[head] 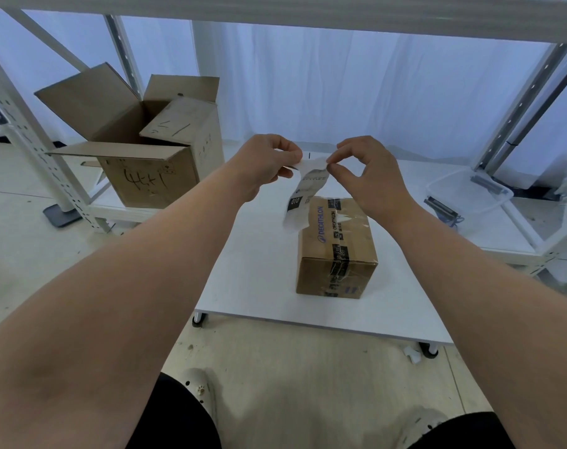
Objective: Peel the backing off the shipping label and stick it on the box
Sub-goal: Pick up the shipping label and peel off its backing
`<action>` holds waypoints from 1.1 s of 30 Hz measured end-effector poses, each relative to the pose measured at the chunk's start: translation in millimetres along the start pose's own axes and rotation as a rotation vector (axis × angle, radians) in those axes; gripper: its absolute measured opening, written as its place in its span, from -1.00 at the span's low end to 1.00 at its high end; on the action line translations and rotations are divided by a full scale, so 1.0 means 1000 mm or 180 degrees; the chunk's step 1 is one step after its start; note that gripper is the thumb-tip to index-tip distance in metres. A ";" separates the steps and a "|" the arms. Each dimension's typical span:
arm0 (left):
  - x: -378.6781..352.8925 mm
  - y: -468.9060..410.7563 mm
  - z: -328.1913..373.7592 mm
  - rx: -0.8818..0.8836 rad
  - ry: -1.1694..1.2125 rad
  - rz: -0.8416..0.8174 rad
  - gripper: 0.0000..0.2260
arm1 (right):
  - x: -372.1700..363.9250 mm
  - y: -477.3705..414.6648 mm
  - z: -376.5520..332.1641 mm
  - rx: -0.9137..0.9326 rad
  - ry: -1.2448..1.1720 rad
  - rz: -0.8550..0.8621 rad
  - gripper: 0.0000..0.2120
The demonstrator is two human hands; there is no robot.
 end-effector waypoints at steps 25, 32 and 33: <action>-0.006 0.003 0.002 0.0261 0.0474 -0.0326 -0.73 | 0.007 -0.001 0.003 -0.0108 -0.0132 0.0136 -0.96; -0.003 0.001 0.008 -0.0128 0.0194 -0.0080 -0.89 | 0.008 0.000 0.002 -0.0148 0.0064 0.0163 -0.89; -0.004 0.002 0.009 -0.0168 0.0096 -0.0079 -0.90 | 0.008 0.001 0.001 -0.0166 0.0083 0.0147 -0.87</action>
Point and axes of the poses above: each hand's wrist, its own y-axis away from the middle knuckle, its own x-axis out of the back of the hand, z = x × y, the point moved 5 cm from there along -y, towards the middle knuckle
